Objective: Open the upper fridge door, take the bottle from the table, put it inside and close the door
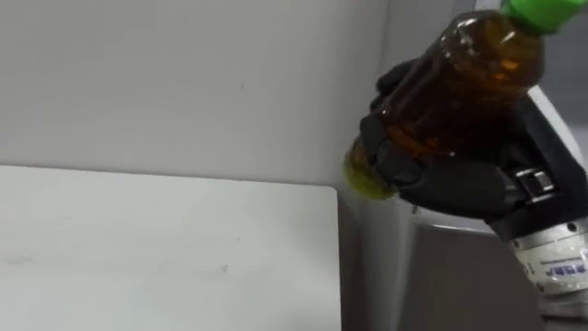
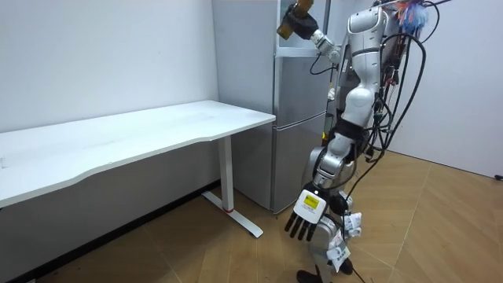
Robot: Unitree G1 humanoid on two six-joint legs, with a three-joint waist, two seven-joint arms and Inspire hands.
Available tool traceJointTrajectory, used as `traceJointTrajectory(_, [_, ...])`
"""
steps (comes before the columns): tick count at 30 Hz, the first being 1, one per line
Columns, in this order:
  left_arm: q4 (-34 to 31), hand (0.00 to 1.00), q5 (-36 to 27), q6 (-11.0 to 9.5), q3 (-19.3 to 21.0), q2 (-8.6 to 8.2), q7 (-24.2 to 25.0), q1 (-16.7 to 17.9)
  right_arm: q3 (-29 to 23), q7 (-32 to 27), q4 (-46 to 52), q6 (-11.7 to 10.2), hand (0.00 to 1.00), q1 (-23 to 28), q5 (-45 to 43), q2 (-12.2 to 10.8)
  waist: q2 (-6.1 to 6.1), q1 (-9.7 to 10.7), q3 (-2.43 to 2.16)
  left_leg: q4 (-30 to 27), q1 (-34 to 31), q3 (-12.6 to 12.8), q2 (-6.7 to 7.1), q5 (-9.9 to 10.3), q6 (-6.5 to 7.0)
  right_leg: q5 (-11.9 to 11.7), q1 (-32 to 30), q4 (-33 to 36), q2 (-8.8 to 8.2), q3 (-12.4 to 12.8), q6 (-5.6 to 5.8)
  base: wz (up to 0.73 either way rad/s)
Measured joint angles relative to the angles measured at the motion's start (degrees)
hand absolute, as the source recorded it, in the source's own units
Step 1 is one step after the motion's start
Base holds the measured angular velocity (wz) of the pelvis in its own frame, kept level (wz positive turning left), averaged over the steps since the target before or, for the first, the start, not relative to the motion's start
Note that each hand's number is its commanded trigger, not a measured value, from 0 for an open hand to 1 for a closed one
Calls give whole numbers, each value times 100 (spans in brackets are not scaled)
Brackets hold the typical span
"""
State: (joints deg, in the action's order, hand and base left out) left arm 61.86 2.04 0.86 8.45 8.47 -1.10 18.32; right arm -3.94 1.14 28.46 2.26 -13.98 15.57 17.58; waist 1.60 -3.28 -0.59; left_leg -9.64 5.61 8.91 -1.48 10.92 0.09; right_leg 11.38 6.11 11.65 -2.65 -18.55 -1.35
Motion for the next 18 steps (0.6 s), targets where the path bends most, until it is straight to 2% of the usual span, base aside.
traceJointTrajectory(2, [-7,0,19,-28,43,7,-69,-5,-184,-53,8,-104,100,145,23,9,37,58,-4,-13,0,53,1,0,2,-1,-36,-2,8,71,-1,-15])
traceJointTrajectory(11, [-60,0,89,-131,130,1,-123,5,-656,-370,44,-110,100,707,28,23,90,210,-11,8,7,224,-17,10,4,-10,-152,-10,30,226,2,-9])
traceJointTrajectory(13, [-81,0,80,-145,254,-20,-123,13,-722,-433,47,-110,100,762,47,96,106,230,-16,8,6,282,-22,10,4,-10,-204,-6,37,274,1,-12])
traceJointTrajectory(15, [-85,0,75,-173,358,-20,-123,22,-842,-435,48,-110,100,765,51,146,135,321,-3,9,-2,290,-20,10,4,-10,-205,-8,36,280,1,-5])
traceJointTrajectory(18, [-107,0,70,-177,496,-23,-121,24,-1102,-576,50,-110,100,766,47,198,198,347,5,9,11,348,-22,10,4,-10,-189,-6,43,358,1,-11])
